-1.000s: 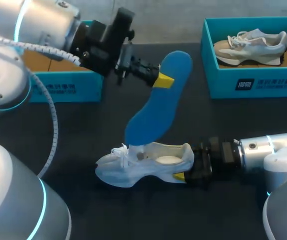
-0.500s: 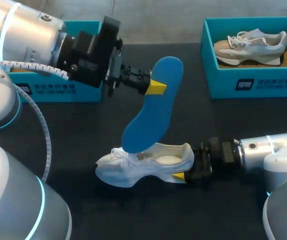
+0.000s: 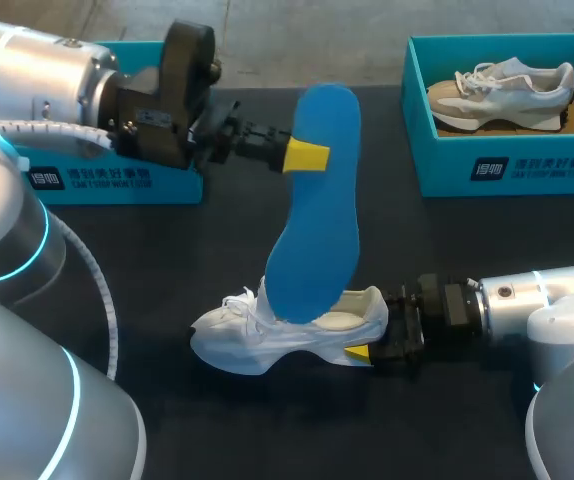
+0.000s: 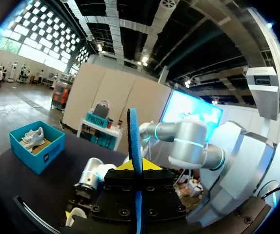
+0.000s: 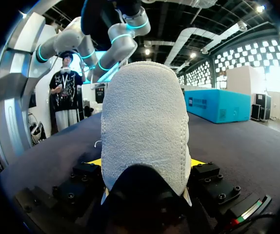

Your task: Take the shoe out of the shoebox, open the shoe tongue, remove and reinsert the insole, then place the shoe into the shoebox

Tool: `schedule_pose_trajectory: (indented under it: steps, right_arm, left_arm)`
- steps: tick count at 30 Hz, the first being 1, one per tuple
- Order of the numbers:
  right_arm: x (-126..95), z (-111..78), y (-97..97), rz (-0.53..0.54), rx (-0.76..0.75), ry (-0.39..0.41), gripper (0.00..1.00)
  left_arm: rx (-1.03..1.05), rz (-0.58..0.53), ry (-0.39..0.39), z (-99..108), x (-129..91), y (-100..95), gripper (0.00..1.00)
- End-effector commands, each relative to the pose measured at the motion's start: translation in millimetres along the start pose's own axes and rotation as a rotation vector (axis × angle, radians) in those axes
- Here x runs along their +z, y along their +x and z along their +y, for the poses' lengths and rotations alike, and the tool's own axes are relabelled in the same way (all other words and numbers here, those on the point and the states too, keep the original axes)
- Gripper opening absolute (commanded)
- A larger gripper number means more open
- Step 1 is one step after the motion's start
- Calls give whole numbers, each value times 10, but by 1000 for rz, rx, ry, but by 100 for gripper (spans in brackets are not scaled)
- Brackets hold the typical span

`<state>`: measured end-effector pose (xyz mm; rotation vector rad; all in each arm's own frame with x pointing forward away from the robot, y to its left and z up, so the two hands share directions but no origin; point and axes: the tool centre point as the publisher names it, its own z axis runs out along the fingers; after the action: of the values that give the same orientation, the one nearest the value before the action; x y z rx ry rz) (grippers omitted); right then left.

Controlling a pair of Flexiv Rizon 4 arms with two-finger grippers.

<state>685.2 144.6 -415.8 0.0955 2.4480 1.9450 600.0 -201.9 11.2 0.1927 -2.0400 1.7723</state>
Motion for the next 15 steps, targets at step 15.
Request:
schedule_pose_trajectory:
  steps: [15]
  right_arm:
    - [6, 13, 8, -3, 0, 3, 0]
  left_arm:
    - [-44, 28, 90, -152, -285, 501, 0]
